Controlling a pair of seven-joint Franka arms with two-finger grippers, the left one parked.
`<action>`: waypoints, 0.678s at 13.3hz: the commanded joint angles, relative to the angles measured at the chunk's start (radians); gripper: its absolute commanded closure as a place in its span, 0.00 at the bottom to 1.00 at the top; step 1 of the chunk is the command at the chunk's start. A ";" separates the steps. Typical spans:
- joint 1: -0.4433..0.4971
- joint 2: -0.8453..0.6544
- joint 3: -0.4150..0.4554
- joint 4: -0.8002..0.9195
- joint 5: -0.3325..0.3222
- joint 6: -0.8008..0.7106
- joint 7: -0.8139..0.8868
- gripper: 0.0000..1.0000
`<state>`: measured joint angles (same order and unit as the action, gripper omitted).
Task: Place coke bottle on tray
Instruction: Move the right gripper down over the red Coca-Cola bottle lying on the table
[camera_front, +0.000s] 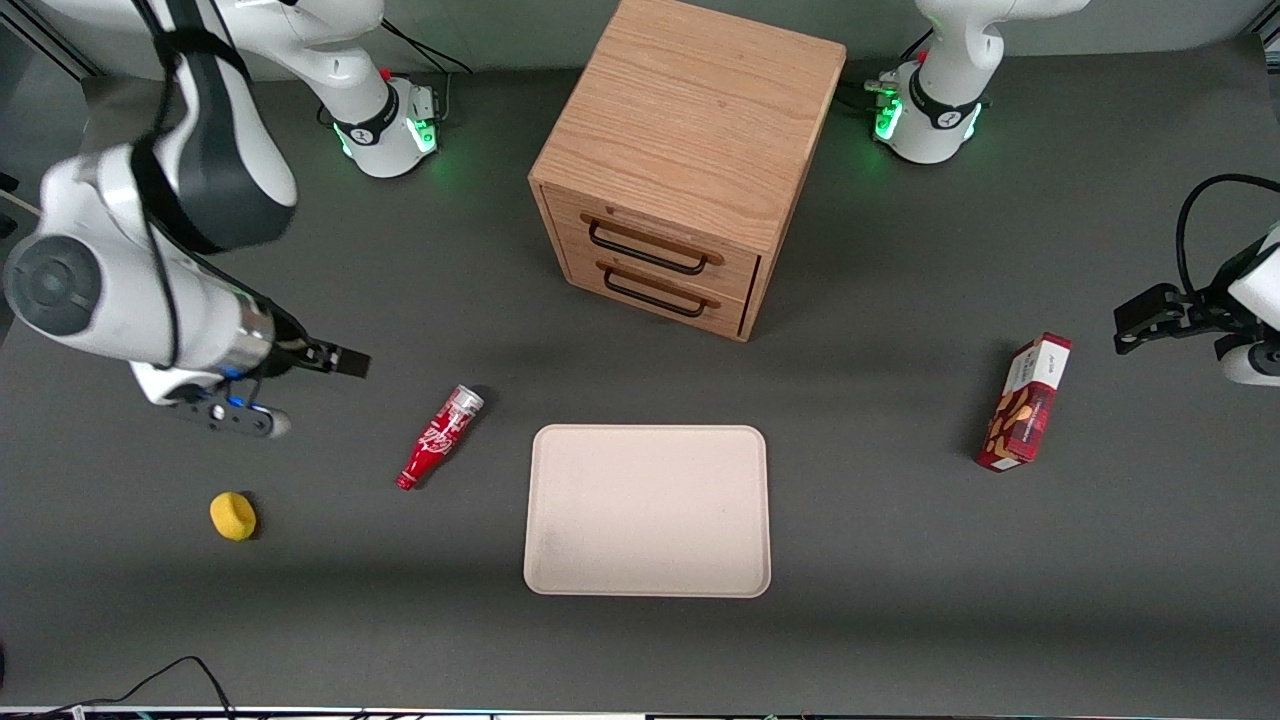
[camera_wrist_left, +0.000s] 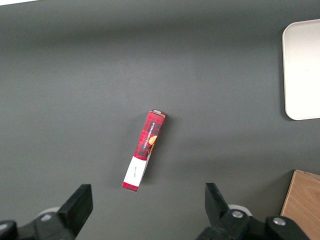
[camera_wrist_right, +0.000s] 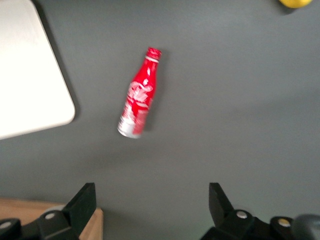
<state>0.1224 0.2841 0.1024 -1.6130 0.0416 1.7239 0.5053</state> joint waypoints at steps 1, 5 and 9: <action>0.006 0.082 0.019 0.033 0.004 0.060 0.094 0.00; 0.006 0.084 0.030 -0.114 0.004 0.244 0.157 0.00; 0.006 0.107 0.036 -0.218 -0.012 0.423 0.214 0.00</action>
<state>0.1251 0.3991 0.1338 -1.7772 0.0403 2.0845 0.6849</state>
